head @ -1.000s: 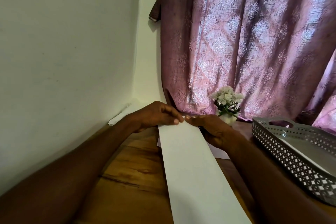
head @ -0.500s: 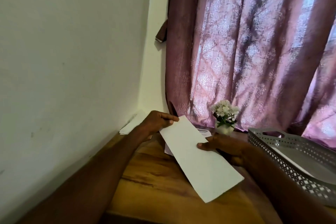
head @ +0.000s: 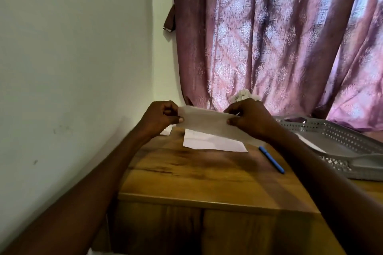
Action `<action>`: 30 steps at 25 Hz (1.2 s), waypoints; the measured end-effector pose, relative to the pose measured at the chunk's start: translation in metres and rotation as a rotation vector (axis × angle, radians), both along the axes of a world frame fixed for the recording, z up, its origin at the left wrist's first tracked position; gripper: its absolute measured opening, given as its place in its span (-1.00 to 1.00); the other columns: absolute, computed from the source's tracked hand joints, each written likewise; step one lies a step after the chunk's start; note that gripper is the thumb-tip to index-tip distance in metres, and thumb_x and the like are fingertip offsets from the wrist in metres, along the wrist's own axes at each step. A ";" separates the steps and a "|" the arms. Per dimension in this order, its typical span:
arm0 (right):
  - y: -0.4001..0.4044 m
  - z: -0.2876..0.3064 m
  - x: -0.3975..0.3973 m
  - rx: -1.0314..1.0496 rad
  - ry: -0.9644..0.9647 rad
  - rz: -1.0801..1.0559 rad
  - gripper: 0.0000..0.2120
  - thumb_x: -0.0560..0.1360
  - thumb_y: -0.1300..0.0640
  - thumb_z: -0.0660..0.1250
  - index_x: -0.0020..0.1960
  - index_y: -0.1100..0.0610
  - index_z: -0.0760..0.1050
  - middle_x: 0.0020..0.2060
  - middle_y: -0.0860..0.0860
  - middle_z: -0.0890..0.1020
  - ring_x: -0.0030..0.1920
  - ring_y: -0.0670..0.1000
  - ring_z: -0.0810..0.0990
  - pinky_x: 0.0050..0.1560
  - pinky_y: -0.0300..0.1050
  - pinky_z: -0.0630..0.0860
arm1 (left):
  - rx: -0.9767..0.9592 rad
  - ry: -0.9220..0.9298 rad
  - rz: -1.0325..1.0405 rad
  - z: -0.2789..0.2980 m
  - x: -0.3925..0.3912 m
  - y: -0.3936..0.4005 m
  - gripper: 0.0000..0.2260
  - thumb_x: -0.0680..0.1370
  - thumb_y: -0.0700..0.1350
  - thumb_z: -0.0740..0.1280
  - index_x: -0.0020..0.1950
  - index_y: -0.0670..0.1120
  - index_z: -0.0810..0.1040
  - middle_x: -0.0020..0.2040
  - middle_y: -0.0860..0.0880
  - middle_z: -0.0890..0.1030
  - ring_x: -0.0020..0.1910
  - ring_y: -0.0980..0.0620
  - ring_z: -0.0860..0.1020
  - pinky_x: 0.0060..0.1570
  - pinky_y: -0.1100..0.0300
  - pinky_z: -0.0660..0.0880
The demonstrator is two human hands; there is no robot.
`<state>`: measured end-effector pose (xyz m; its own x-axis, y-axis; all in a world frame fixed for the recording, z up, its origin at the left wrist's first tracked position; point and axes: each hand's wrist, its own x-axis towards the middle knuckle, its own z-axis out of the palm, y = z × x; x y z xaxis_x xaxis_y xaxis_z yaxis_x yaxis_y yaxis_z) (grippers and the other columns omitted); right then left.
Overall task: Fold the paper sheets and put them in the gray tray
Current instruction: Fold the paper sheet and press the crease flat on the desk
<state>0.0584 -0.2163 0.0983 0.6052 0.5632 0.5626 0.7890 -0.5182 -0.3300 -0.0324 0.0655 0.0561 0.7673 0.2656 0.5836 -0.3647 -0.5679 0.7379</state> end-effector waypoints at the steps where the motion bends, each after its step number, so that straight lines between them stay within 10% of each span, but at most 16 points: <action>1: -0.001 -0.013 -0.012 -0.005 -0.026 -0.012 -0.76 0.45 0.20 0.46 0.01 -0.09 0.73 -0.24 -0.29 0.61 -0.17 -0.19 0.60 -0.25 -0.31 0.40 | 0.120 0.057 0.002 -0.006 -0.011 0.000 -0.81 0.41 -0.29 0.60 -0.12 -0.06 0.69 -0.13 0.03 0.75 -0.13 0.15 0.70 -0.04 0.29 0.62; 11: -0.013 -0.088 -0.073 -0.274 0.174 0.026 -0.66 0.43 0.00 0.30 0.18 -0.19 0.59 0.08 -0.25 0.55 0.22 -0.05 0.52 0.17 -0.03 0.48 | 0.584 0.431 0.010 -0.042 -0.062 -0.026 -0.72 0.63 -0.26 0.29 0.22 0.02 0.66 0.27 0.03 0.60 0.27 0.01 0.52 0.11 0.30 0.43; 16: 0.037 -0.089 -0.060 -0.319 0.175 0.031 -0.51 0.67 -0.13 0.03 0.58 -0.05 0.26 0.58 -0.01 0.33 0.54 0.08 0.30 0.50 0.19 0.22 | 0.751 0.579 0.126 -0.057 -0.042 -0.070 -0.40 0.72 0.22 -0.02 0.69 -0.05 0.06 0.68 -0.06 0.13 0.64 -0.08 0.17 0.59 -0.10 0.10; 30: -0.036 -0.115 -0.007 -0.570 0.251 -0.184 -0.42 0.70 -0.22 -0.19 0.68 -0.09 -0.08 0.67 -0.13 -0.07 0.65 -0.06 -0.11 0.62 0.23 -0.16 | 0.838 0.708 0.153 -0.070 -0.041 -0.068 -0.46 0.73 0.21 -0.12 0.70 0.08 -0.03 0.71 0.06 -0.01 0.67 0.03 -0.01 0.59 -0.11 -0.09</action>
<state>0.0513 -0.2521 -0.0163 0.7945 0.6062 0.0348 0.6052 -0.7860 -0.1259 -0.0733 -0.0021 -0.0141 0.9915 0.1128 0.0650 0.1050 -0.9881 0.1126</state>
